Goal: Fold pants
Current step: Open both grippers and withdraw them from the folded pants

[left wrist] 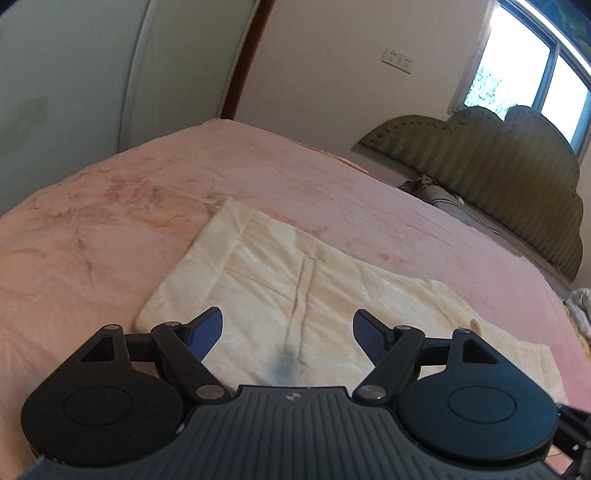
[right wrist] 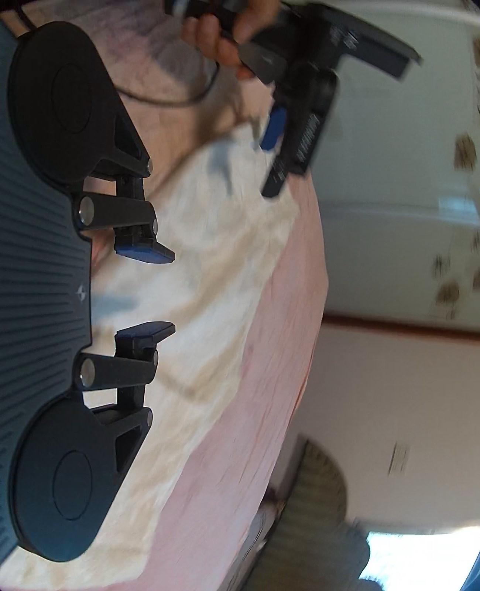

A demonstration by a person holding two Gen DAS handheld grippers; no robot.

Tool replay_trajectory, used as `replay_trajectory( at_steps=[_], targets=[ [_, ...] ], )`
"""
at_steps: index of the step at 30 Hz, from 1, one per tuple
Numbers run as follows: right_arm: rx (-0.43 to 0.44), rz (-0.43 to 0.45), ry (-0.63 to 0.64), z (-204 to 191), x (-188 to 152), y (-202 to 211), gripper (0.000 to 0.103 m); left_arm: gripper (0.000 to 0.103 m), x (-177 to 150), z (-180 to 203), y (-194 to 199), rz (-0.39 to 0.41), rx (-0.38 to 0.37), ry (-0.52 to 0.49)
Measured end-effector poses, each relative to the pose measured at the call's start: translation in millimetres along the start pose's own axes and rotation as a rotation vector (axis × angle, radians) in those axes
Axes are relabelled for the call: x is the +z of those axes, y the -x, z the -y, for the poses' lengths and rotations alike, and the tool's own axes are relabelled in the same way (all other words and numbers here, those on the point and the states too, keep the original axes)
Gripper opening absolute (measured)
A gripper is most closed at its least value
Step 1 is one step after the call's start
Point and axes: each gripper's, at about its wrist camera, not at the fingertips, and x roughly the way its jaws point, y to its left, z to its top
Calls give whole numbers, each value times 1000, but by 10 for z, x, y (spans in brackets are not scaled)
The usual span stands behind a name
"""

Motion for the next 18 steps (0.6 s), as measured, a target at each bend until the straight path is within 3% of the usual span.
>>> replay_trajectory(
  at_steps=[5,10,18],
  targets=[
    [87,-31,106,-415,51,-242,34,81,59,-329,119,-20,-2,100],
    [100,-39,242,-726,71,-372,34,81,23,-482,124,-56,-6,140],
    [84,-37,262,-783,80,-441,35,82,-87,-241,38,-49,118,-43]
  ],
)
